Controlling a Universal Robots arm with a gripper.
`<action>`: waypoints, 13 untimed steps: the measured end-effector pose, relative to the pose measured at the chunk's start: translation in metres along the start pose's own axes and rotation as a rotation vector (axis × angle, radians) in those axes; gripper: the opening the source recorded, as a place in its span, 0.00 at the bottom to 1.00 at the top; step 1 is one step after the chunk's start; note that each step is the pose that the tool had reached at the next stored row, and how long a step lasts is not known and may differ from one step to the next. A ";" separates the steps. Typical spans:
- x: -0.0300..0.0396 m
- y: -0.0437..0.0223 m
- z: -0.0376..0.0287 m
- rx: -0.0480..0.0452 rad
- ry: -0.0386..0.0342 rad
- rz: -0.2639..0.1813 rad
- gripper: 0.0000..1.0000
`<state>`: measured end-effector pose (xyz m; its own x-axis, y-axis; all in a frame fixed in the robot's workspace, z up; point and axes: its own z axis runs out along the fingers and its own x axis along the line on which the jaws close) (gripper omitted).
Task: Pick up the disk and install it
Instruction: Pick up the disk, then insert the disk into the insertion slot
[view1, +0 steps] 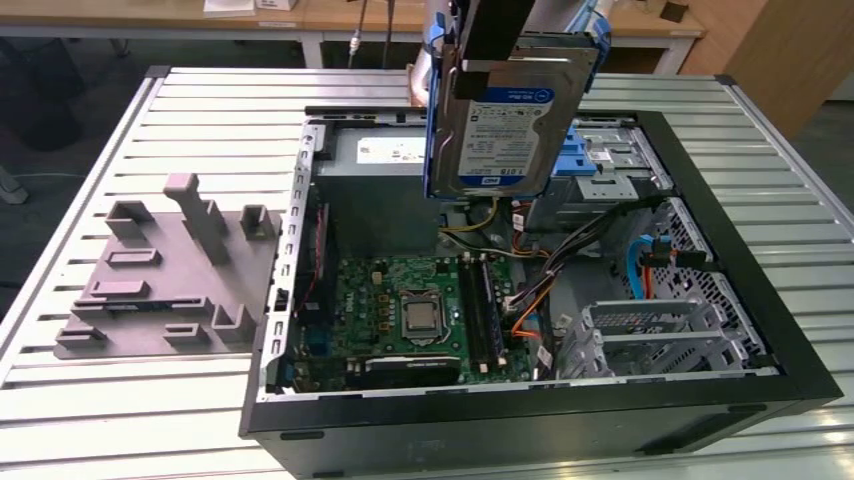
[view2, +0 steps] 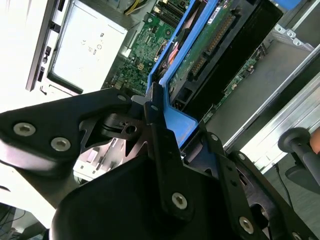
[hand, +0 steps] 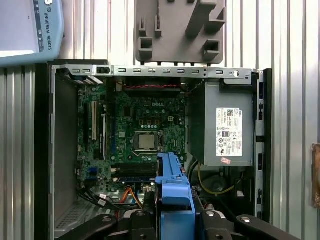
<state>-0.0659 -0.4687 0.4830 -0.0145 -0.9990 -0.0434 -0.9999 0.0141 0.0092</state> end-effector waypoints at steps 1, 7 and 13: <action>0.0000 0.0000 0.0000 0.0000 0.0000 0.000 0.36; 0.0000 -0.0001 0.0000 0.0000 0.0000 0.000 0.36; 0.0002 -0.0002 -0.0001 -0.0001 0.0003 0.000 0.36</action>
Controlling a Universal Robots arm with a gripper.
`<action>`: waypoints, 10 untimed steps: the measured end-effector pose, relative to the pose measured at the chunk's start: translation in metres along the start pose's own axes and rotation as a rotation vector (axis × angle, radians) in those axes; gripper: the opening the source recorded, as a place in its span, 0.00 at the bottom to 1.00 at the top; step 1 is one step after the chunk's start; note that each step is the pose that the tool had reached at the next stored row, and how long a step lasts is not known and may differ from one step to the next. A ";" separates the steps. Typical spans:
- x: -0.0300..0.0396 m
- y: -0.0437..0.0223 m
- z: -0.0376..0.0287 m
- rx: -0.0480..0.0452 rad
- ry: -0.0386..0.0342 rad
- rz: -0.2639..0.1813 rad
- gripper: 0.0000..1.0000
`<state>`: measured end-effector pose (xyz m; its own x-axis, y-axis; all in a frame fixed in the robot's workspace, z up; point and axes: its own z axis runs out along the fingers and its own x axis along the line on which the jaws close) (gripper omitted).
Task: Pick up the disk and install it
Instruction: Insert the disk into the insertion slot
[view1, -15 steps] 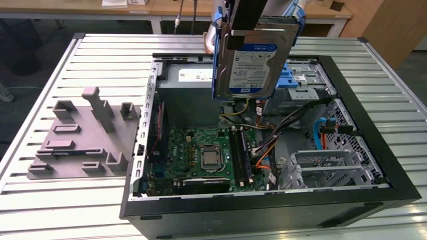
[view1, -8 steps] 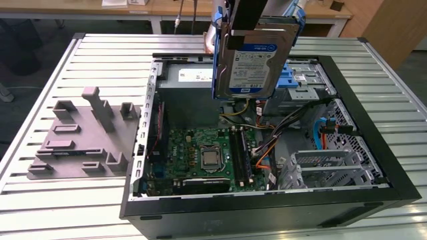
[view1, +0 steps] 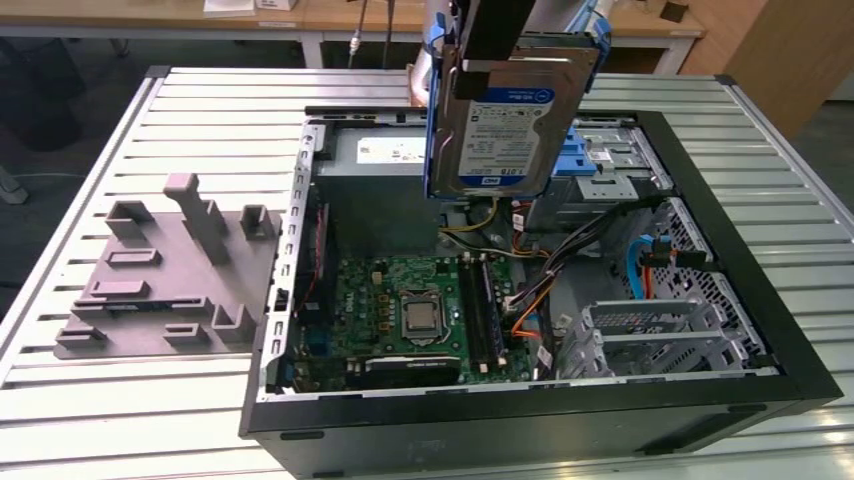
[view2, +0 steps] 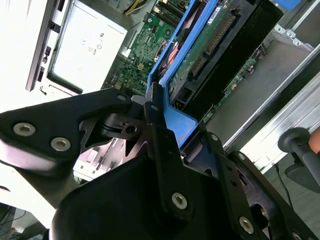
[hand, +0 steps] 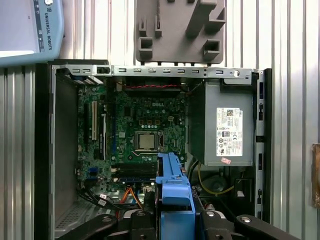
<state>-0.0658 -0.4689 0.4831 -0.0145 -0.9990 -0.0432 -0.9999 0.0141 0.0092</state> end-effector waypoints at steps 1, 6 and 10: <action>0.0003 0.0000 0.0000 0.0001 0.0000 0.000 0.36; 0.0060 -0.0001 -0.0002 0.0001 0.0005 0.000 0.36; 0.0142 -0.0002 -0.0005 0.0001 0.0021 0.000 0.36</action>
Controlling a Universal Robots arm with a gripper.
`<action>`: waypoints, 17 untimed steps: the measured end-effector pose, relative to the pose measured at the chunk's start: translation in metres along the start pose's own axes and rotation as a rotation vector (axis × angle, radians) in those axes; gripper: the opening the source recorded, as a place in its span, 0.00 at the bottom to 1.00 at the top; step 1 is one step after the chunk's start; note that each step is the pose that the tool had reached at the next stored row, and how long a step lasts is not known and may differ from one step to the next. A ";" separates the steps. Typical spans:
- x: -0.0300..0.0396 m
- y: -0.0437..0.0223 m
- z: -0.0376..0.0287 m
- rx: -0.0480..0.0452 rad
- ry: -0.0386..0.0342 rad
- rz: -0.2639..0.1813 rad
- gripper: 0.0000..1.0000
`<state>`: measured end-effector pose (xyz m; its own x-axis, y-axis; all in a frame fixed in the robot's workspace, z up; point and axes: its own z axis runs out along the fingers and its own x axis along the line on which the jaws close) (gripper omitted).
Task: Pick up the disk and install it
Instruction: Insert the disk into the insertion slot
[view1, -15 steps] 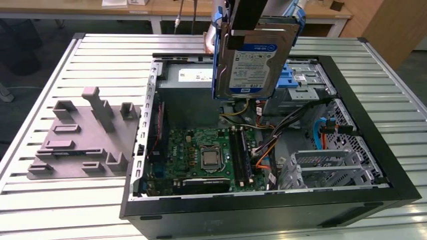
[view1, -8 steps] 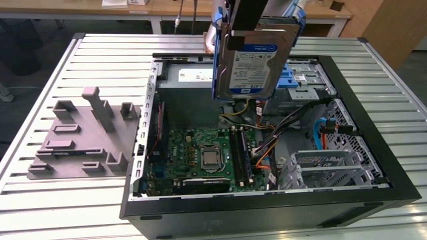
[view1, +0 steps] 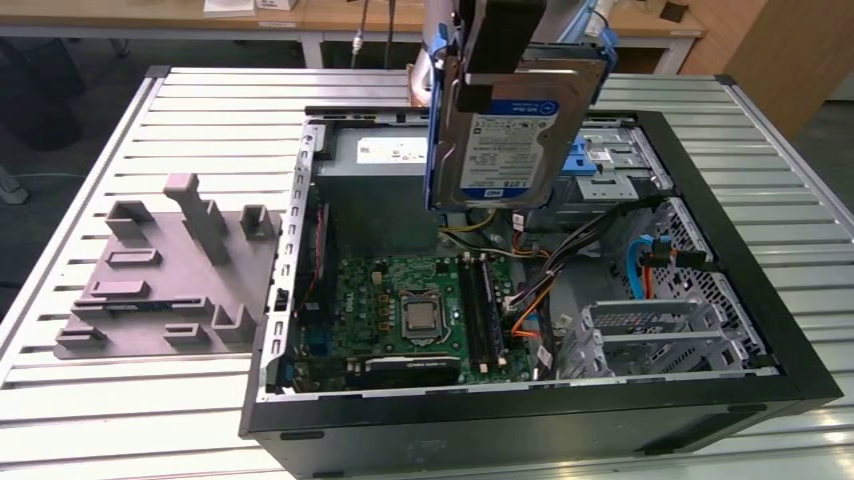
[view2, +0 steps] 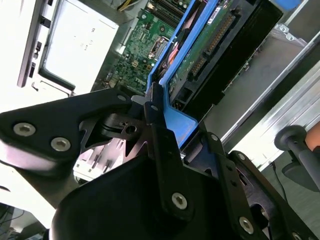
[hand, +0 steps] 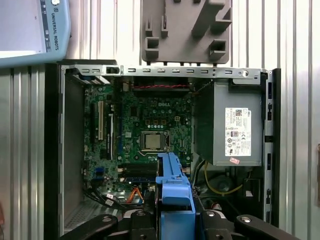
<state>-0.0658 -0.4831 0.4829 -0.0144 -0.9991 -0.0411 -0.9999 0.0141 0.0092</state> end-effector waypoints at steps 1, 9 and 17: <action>0.0020 0.0000 0.0000 0.0001 0.0002 0.000 0.36; 0.0115 -0.0040 -0.0001 0.0001 0.0038 0.000 0.36; 0.0163 -0.0113 0.0007 0.0001 0.0045 0.000 0.36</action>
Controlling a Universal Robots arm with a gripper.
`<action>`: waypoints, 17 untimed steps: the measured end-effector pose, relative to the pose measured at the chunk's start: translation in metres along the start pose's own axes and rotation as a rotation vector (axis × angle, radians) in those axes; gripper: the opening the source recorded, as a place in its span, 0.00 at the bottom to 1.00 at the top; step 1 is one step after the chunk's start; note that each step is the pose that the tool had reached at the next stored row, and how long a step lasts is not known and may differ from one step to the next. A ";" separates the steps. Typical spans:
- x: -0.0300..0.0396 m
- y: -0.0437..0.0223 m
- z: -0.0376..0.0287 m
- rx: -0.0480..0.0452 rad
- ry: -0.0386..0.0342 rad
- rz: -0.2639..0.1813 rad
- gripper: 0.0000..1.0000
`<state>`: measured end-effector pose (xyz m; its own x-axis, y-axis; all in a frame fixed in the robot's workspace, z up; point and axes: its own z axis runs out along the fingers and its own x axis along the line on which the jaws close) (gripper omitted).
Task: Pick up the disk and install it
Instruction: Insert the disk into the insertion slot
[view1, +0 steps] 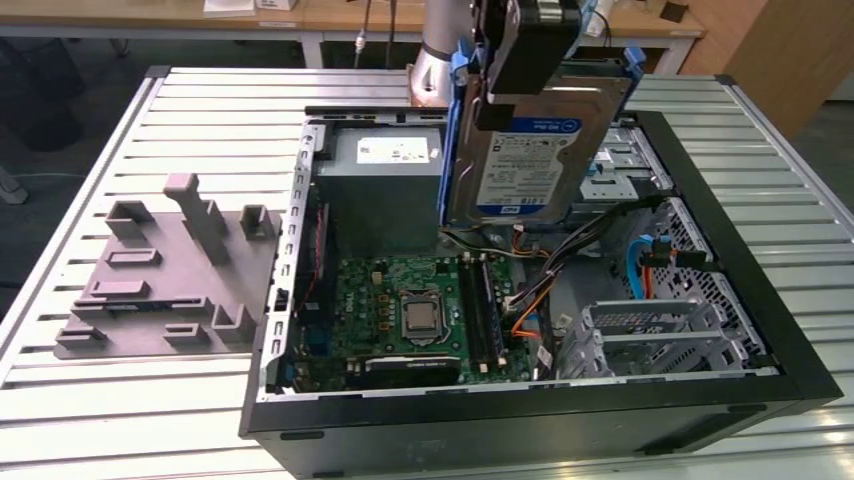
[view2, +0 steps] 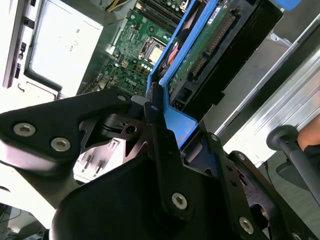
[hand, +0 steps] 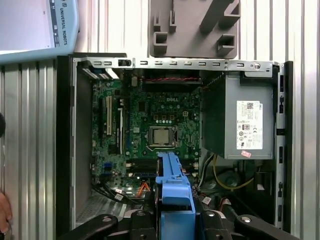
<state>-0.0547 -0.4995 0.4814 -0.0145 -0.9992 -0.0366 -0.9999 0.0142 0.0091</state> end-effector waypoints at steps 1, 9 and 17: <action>0.0020 0.0000 0.0002 0.0001 -0.0001 0.000 0.36; 0.0220 -0.0004 0.0010 0.0000 0.0010 0.000 0.36; 0.0319 -0.0115 0.0037 0.0000 0.0011 0.000 0.36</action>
<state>-0.0437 -0.5314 0.4765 -0.0144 -0.9993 -0.0355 -0.9999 0.0141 0.0091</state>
